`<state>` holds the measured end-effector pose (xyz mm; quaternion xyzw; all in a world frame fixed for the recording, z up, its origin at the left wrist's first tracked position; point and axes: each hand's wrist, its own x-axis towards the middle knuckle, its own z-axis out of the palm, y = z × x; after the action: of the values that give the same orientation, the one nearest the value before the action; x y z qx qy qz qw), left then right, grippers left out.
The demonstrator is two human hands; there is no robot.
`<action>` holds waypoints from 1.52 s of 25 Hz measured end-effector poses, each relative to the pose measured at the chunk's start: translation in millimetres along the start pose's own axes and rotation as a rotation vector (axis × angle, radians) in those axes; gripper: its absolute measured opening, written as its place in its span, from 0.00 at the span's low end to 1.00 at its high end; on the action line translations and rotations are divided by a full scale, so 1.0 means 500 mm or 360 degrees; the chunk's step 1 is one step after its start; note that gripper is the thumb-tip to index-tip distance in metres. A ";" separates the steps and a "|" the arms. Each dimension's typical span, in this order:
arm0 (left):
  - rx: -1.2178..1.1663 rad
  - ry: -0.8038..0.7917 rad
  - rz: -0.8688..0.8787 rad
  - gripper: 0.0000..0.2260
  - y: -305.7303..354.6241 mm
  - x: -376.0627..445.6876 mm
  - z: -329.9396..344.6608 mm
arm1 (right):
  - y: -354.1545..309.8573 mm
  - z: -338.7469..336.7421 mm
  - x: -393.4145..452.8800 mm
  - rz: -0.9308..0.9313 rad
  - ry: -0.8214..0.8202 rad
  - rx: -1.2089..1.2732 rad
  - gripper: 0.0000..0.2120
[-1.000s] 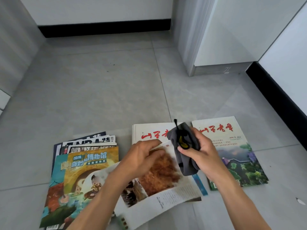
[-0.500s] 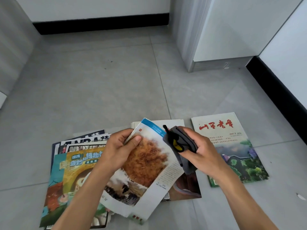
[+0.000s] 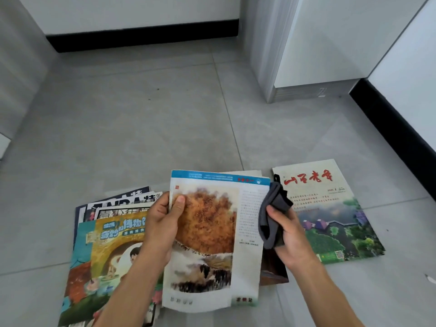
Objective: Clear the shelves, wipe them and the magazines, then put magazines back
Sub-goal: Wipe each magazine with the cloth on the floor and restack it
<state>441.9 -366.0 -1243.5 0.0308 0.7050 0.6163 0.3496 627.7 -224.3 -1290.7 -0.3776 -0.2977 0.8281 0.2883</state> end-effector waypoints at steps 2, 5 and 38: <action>-0.0092 -0.0072 -0.0193 0.07 -0.003 -0.001 -0.013 | -0.004 0.008 0.013 -0.0064 -0.0027 -0.0326 0.20; 0.0036 -0.0307 -0.0479 0.27 -0.018 -0.012 -0.024 | -0.027 0.019 0.025 -0.0184 -0.0028 -0.0574 0.21; 0.2391 -0.0571 0.1018 0.42 -0.134 -0.033 0.049 | -0.067 -0.109 -0.053 0.0035 0.0454 -0.1620 0.17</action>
<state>493.2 -368.9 -1295.8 0.5520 0.8192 0.0377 0.1512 694.3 -206.2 -1284.3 -0.5820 -0.6159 0.5220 0.0974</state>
